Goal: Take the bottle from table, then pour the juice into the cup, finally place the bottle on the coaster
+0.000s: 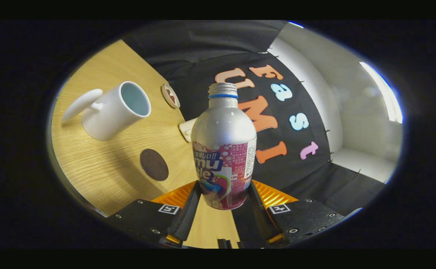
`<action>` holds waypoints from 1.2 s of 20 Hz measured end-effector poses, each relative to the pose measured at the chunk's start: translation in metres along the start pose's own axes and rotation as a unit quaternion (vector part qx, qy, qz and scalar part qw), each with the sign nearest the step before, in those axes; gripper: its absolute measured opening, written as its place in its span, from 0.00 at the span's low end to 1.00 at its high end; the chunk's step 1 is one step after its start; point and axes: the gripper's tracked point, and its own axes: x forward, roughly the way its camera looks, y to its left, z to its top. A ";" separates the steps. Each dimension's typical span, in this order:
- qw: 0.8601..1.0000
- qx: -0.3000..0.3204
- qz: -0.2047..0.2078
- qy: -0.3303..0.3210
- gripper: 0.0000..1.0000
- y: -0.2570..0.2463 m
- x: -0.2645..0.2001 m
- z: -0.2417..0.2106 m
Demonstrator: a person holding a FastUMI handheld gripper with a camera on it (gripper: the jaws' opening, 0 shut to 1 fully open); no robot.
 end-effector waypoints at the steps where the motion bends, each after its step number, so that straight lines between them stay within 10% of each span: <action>1: 1.000 -0.017 -0.003 -0.006 0.72 -0.001 0.001 0.001; 24: 0.971 -0.234 0.033 -0.044 0.71 0.001 0.018 0.024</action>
